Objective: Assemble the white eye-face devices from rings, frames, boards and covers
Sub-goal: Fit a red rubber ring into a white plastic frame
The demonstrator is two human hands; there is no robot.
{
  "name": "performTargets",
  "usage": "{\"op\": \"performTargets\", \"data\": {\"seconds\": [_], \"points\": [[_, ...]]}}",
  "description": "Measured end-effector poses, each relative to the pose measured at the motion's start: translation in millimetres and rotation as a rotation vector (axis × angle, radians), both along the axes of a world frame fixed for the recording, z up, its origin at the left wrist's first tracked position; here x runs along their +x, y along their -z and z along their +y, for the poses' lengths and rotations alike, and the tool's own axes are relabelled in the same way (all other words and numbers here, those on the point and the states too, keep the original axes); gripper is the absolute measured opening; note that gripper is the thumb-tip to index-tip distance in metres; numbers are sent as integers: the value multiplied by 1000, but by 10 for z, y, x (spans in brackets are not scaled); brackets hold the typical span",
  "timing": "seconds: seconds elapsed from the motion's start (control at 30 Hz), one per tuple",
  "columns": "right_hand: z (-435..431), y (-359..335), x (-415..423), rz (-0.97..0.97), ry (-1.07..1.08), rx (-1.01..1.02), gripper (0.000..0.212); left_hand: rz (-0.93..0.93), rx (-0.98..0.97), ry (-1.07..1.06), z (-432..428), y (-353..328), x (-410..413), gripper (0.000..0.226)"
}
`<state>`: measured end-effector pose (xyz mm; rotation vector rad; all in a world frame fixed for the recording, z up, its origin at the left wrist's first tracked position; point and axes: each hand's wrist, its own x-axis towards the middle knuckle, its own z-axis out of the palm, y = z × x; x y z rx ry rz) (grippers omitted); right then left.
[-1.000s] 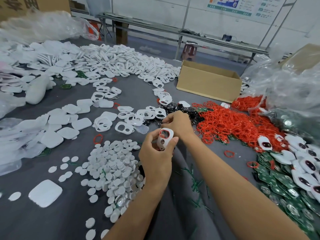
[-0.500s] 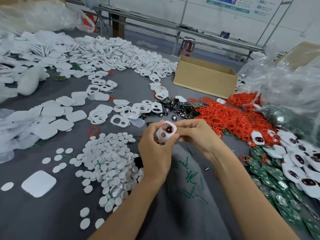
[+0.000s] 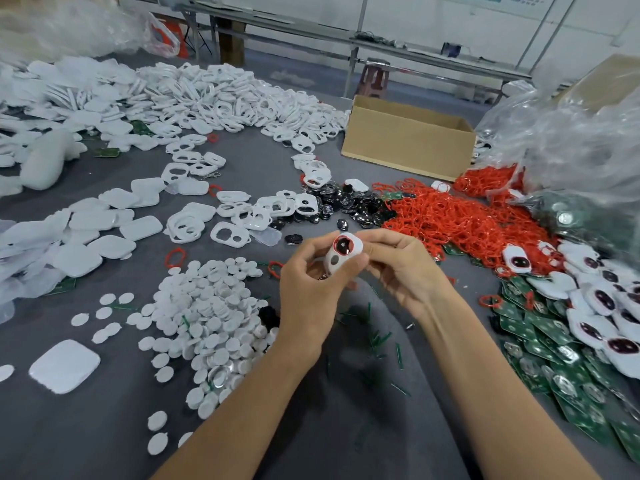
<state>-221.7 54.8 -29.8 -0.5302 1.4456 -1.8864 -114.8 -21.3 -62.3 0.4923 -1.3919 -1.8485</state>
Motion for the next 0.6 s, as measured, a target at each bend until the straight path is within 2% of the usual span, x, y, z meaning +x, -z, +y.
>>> {"op": "performTargets", "data": {"seconds": [0.17, 0.3, 0.37, 0.6], "points": [[-25, 39, 5, -26, 20, 1, 25, 133, 266, 138, 5, -11, -15, 32], [-15, 62, 33, -3, -13, -5, 16, 94, 364, 154, -56, 21, 0, 19], [-1, 63, 37, 0, -42, -14, 12, 77, 378, 145, -75, 22, 14, 23], [67, 71, 25, 32, -172, -70, 27, 62, 363, 33, -82, 5, 19, 25]]}}
